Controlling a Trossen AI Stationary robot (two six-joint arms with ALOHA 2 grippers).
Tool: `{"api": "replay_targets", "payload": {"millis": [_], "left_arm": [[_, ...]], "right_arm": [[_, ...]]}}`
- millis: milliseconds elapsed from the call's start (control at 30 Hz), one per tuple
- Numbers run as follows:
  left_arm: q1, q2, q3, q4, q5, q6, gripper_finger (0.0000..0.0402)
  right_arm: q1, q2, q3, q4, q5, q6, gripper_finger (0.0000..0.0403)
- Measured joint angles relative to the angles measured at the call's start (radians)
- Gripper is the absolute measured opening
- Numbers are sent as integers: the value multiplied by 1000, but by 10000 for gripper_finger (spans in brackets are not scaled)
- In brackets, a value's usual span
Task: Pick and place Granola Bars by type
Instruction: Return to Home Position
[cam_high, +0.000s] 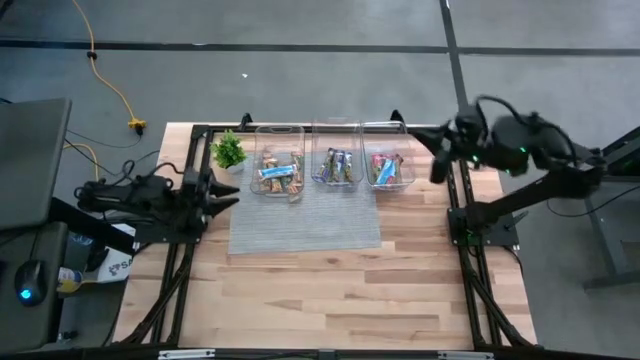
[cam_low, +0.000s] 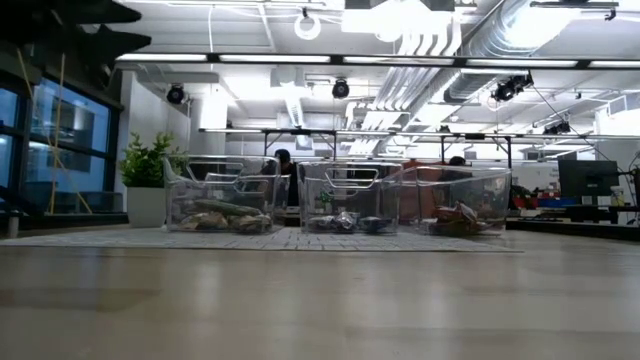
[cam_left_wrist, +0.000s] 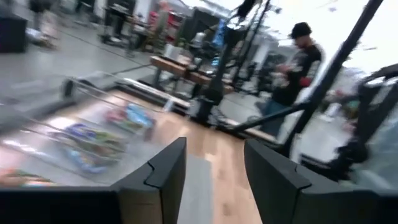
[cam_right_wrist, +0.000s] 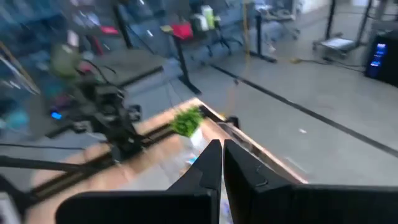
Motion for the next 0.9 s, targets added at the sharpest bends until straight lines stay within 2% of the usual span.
{"api": "replay_targets", "payload": {"millis": [133, 267, 500, 667, 900], "left_arm": [[11, -1, -73, 104, 59, -61, 144], [10, -1, -148, 208, 68, -75, 142], [10, -1, -236, 252, 93, -159, 142], [10, -1, -262, 258, 71, -191, 142], [10, 3, -278, 277, 68, -236, 142]], "right_arm": [[67, -201, -351, 278, 2, 0, 0], [80, -359, -690, 639, -90, -67, 0], [79, -587, -1169, 1179, -150, -116, 0], [79, -705, -1382, 1395, -144, -126, 0], [79, -826, -1566, 1577, -146, -126, 0]]}}
